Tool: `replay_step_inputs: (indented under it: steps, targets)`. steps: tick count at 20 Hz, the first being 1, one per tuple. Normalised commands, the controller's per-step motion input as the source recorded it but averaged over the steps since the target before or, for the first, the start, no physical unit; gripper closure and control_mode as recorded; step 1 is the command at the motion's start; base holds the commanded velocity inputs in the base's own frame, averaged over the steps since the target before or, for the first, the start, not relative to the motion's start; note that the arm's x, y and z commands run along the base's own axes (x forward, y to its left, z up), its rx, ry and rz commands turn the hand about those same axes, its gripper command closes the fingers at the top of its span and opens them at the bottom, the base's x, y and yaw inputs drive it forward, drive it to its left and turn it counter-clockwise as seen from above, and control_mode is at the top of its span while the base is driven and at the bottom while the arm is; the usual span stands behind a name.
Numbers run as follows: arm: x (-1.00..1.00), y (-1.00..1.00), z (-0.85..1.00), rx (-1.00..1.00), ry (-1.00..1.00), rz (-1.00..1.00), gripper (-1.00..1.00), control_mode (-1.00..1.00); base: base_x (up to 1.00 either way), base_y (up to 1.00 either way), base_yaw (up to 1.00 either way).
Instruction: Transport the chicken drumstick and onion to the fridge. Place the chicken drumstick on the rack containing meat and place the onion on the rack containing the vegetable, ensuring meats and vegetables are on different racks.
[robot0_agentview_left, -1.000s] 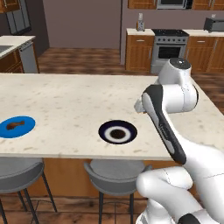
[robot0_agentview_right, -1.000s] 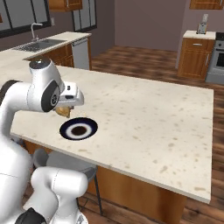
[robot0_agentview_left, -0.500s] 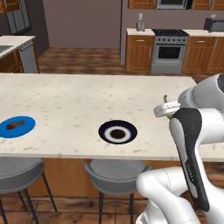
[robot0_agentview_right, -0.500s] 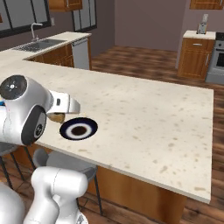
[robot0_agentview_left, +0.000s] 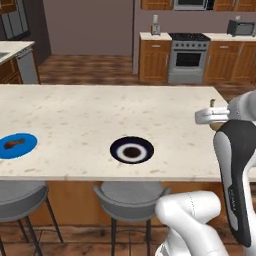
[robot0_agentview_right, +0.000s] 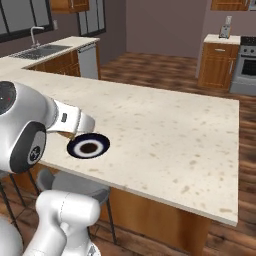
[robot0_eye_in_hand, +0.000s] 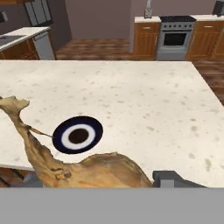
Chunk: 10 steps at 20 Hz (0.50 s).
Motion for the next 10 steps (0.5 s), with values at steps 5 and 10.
replay_step_inputs:
  steps: [5, 10]
  targets:
    - [0.0, 0.0, 0.0, 0.0, 0.0, 0.0, 1.0, 1.0, -0.99, -0.06, -0.15]
    - [0.0, 0.0, 0.0, 0.0, 0.0, 0.0, 1.0, 1.0, -1.0, -0.76, -0.12]
